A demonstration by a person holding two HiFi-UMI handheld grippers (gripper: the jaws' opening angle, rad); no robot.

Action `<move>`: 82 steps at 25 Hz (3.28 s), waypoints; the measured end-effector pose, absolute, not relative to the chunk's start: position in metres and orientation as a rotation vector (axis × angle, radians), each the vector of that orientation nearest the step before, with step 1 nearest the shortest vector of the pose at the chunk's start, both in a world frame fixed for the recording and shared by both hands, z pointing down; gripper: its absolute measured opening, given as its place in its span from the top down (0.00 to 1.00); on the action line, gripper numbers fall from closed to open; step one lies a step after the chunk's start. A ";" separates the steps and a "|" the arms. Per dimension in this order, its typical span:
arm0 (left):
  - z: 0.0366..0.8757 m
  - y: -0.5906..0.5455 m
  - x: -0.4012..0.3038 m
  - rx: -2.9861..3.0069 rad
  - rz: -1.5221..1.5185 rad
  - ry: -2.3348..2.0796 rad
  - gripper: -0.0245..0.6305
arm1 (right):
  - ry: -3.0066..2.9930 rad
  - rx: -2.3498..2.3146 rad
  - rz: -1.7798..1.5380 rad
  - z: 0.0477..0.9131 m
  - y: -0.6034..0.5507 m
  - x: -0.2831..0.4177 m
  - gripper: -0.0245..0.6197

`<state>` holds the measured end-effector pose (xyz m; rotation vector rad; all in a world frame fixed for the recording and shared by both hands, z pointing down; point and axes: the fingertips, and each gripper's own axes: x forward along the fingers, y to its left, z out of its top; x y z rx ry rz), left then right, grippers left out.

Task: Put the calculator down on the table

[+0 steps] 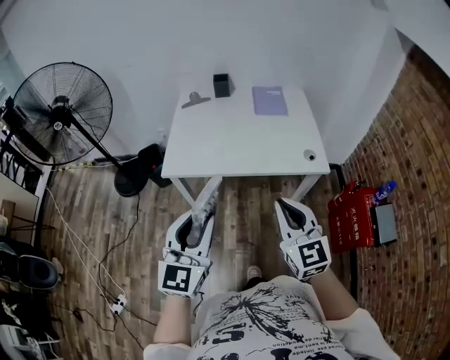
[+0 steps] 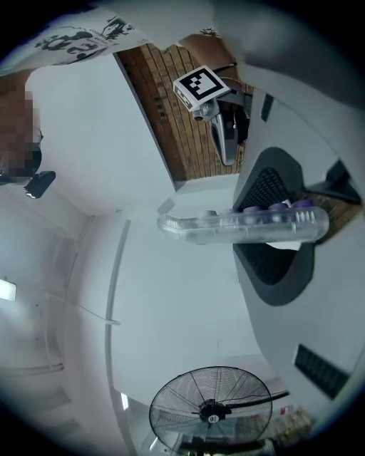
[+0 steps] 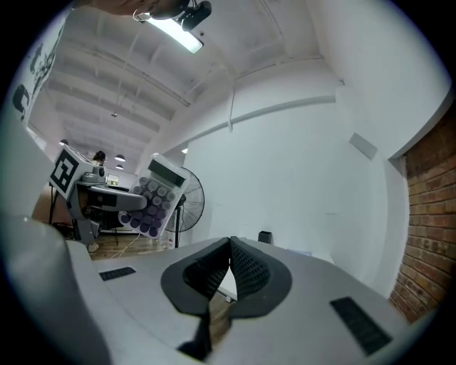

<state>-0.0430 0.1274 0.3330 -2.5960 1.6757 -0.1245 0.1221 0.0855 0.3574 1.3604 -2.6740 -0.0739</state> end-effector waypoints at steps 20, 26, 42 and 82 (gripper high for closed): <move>0.389 -0.129 -0.023 -2.766 -0.221 1.654 0.74 | -2.622 1.336 0.016 0.396 -0.157 0.129 0.94; 0.419 -0.224 -0.030 -2.852 -0.301 1.604 0.74 | -2.564 1.376 0.105 0.418 -0.248 0.120 0.94; 0.558 -0.344 -0.046 -3.230 -0.478 1.694 0.74 | -2.458 1.306 0.376 0.508 -0.365 0.079 0.94; 0.641 -0.390 -0.114 -3.316 -0.685 2.122 0.60 | -2.349 1.343 0.407 0.532 -0.406 0.037 0.94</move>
